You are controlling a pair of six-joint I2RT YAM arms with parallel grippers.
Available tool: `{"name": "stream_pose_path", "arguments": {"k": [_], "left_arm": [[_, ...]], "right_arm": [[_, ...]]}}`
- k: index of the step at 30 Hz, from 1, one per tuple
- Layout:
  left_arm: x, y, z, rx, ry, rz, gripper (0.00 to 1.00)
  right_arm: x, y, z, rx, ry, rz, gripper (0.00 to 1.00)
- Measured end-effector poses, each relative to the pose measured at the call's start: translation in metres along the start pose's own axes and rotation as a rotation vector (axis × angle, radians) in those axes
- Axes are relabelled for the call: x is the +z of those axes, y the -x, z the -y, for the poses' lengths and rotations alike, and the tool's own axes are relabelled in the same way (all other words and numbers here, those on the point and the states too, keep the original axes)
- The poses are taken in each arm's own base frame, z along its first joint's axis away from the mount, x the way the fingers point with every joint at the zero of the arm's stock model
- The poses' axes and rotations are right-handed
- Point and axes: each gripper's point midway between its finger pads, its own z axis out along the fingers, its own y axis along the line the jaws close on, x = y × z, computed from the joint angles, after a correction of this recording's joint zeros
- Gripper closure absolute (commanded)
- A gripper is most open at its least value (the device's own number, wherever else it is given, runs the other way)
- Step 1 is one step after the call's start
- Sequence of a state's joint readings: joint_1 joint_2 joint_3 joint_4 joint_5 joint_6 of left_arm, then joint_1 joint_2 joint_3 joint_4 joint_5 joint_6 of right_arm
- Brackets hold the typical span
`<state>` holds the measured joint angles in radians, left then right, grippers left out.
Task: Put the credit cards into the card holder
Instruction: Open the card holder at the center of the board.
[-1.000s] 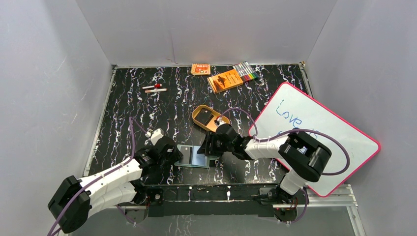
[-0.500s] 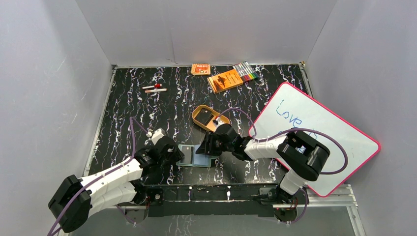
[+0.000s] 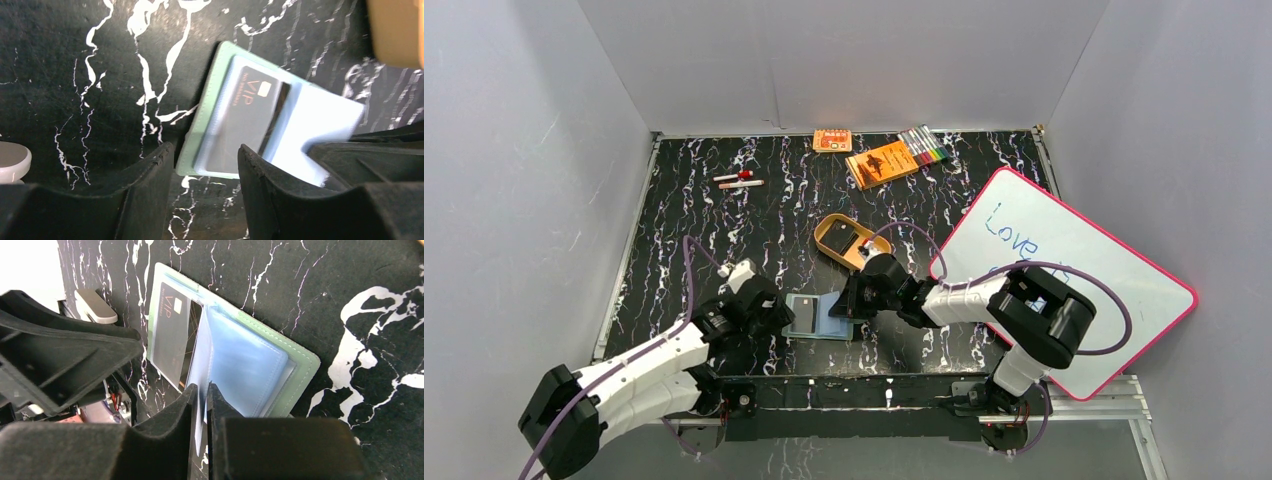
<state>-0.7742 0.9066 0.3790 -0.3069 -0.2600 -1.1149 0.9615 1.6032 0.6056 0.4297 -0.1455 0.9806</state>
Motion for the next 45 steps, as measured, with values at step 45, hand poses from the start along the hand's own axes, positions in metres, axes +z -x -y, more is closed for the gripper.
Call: {"name": "stream_pose_path", "arguments": {"k": [45], "left_arm": [[0.008, 0.03, 0.085, -0.037, -0.279, -0.068, 0.34]], "right_arm": [[0.003, 0.0, -0.049, -0.127, 0.205, -0.072, 0.58]]}}
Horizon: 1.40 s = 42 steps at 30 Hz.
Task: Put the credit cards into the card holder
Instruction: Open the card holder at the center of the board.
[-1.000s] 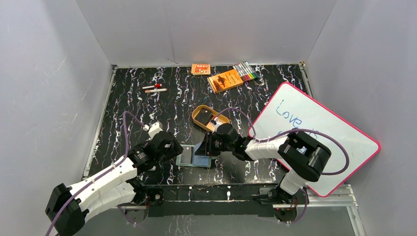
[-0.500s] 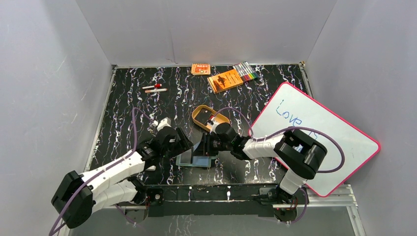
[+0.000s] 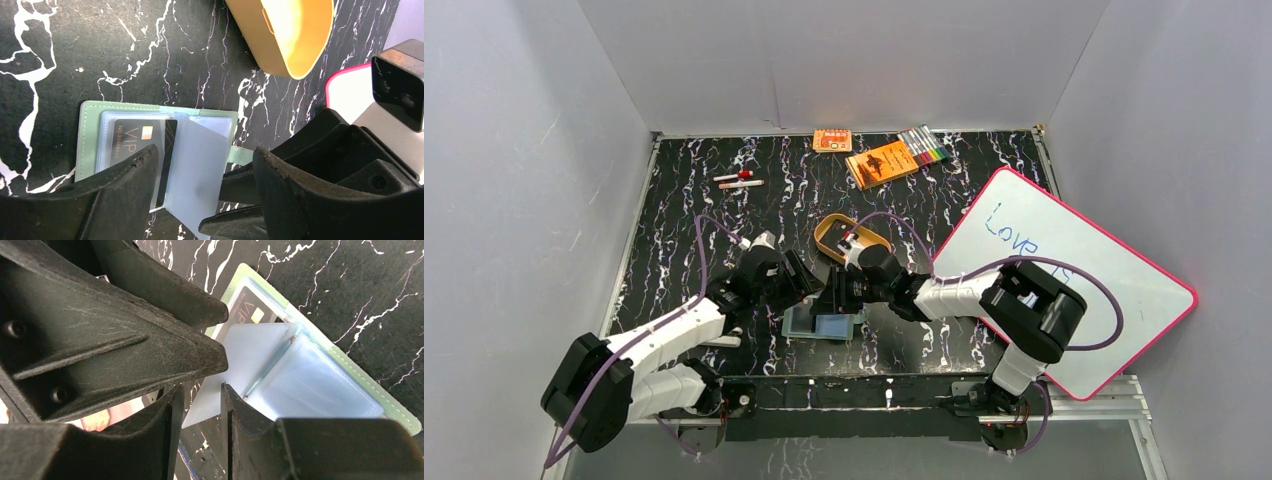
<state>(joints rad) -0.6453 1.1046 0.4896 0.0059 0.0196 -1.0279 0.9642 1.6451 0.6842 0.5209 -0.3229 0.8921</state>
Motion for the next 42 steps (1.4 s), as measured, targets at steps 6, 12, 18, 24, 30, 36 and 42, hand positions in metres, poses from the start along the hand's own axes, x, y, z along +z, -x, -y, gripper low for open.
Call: {"name": "stream_pose_path", "arguments": {"k": [6, 12, 18, 24, 30, 36, 42], "left_arm": [[0.002, -0.002, 0.001, 0.002, -0.011, -0.02, 0.52], [0.005, -0.003, -0.003, 0.009, 0.001, -0.034, 0.78], [0.008, -0.003, -0.009, 0.017, 0.018, -0.037, 0.97], [0.008, -0.001, -0.012, 0.03, 0.032, -0.028, 1.0], [0.008, -0.001, -0.02, 0.034, 0.061, -0.027, 1.0], [0.008, -0.001, -0.02, 0.034, 0.061, -0.026, 1.0], [0.008, -0.001, -0.02, 0.034, 0.061, -0.026, 1.0]], "right_arm": [[0.002, -0.004, 0.003, -0.001, -0.002, -0.019, 0.58], [0.002, -0.004, 0.0, -0.006, 0.013, -0.019, 0.58], [0.002, -0.001, -0.004, -0.014, 0.03, -0.01, 0.57], [-0.009, -0.001, -0.002, -0.016, 0.013, 0.021, 0.55], [-0.014, 0.0, 0.011, -0.007, -0.062, 0.045, 0.48], [-0.016, -0.008, 0.026, -0.075, -0.177, 0.024, 0.36], [-0.018, -0.008, 0.016, -0.213, -0.24, 0.036, 0.3]]}}
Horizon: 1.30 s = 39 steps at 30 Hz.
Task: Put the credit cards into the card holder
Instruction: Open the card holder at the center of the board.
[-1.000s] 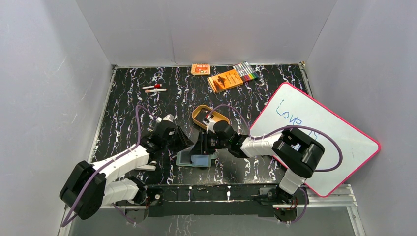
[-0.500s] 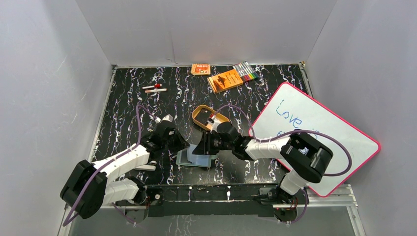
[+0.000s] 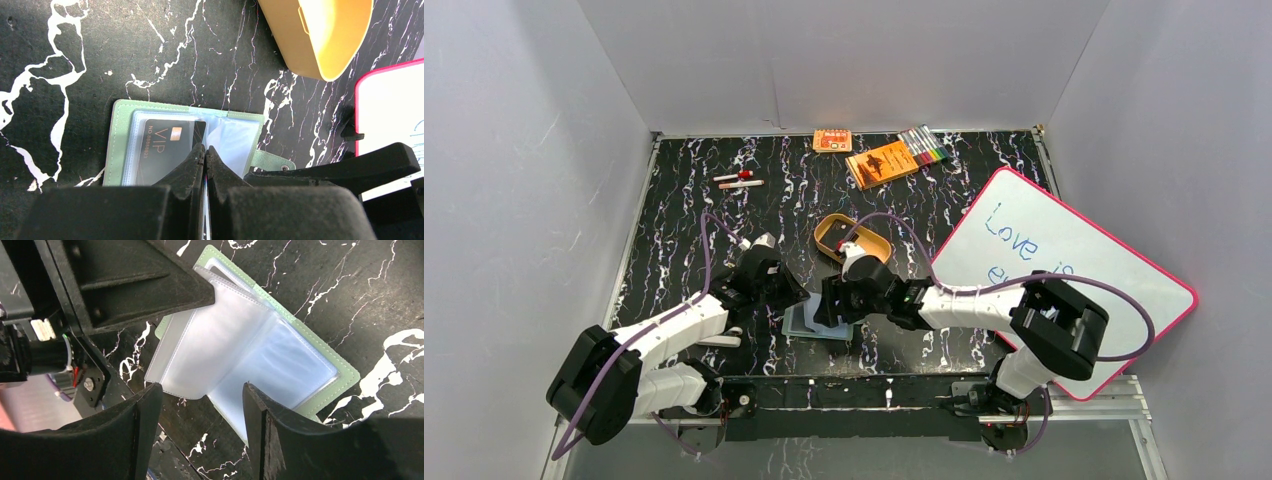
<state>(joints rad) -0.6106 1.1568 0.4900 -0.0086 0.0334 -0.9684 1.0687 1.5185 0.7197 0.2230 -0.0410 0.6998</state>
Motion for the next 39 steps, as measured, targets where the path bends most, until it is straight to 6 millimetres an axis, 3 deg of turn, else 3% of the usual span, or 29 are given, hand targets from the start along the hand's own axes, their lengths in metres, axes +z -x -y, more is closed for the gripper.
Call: {"name": "stream_pose_path", "arguments": {"k": [6, 13, 24, 30, 36, 39], "left_arm": [[0.0, 0.0, 0.0, 0.0, -0.001, 0.0, 1.0], [0.0, 0.0, 0.0, 0.0, -0.001, 0.0, 1.0], [0.0, 0.0, 0.0, 0.0, -0.001, -0.001, 1.0], [0.0, 0.0, 0.0, 0.0, -0.001, -0.001, 0.97], [0.0, 0.0, 0.0, 0.0, -0.001, -0.001, 0.84], [0.0, 0.0, 0.0, 0.0, -0.001, -0.001, 0.83]], "right_arm": [[0.001, -0.004, -0.003, -0.065, -0.046, -0.003, 0.26], [0.01, 0.01, -0.012, -0.088, -0.076, 0.024, 0.25], [0.023, 0.003, 0.003, -0.09, -0.156, -0.013, 0.28], [0.023, 0.003, 0.005, -0.089, -0.177, -0.019, 0.34], [0.02, 0.002, 0.013, -0.092, -0.223, -0.025, 0.45], [0.019, 0.0, 0.019, -0.092, -0.249, -0.033, 0.54]]}}
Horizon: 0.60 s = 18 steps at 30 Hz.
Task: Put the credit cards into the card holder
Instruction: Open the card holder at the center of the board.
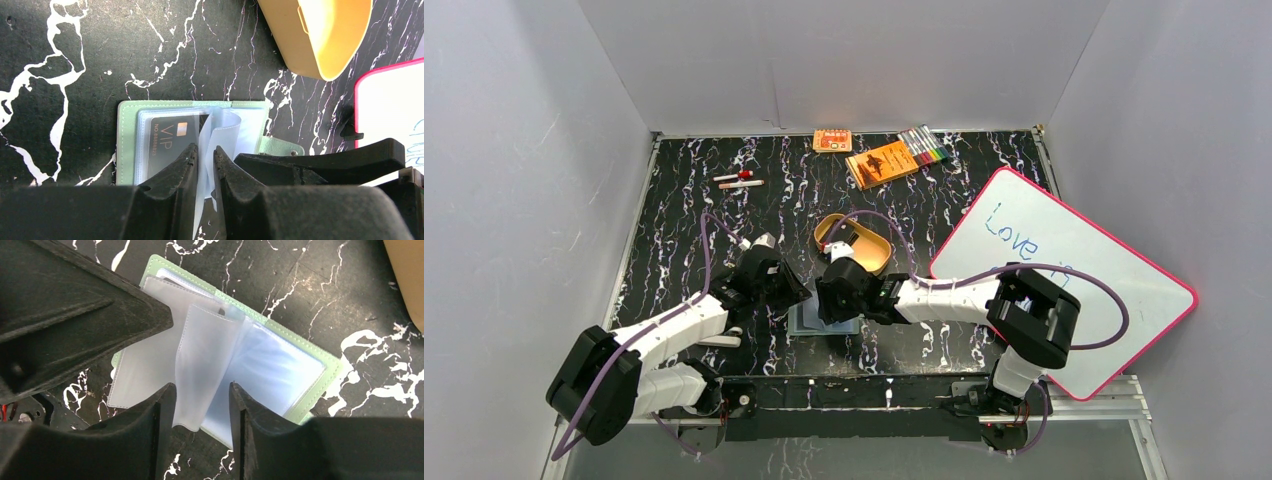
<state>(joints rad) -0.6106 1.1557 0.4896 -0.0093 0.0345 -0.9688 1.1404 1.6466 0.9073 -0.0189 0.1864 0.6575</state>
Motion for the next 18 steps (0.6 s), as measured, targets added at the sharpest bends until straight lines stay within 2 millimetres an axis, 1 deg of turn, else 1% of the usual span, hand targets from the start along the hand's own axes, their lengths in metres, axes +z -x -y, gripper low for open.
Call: {"name": "stream_pose_path", "arguments": {"k": [5, 13, 14, 18], "left_arm": [[-0.0006, -0.0003, -0.0003, 0.0, 0.0, 0.0, 0.84], [-0.0007, -0.0018, -0.0028, 0.0, 0.007, -0.004, 0.91], [-0.0007, -0.0017, -0.0028, 0.0, 0.007, -0.003, 0.92], [-0.0008, -0.0024, -0.0057, 0.0, 0.02, -0.005, 0.96]], "right_arm": [[0.0, -0.0008, 0.0037, 0.002, -0.018, -0.001, 0.73], [0.0002, 0.0, 0.0044, 0.007, -0.024, 0.004, 0.95], [0.0002, 0.0001, 0.0047, 0.007, -0.025, 0.005, 0.99], [0.0001, -0.0004, 0.008, 0.01, -0.042, 0.005, 1.0]]}}
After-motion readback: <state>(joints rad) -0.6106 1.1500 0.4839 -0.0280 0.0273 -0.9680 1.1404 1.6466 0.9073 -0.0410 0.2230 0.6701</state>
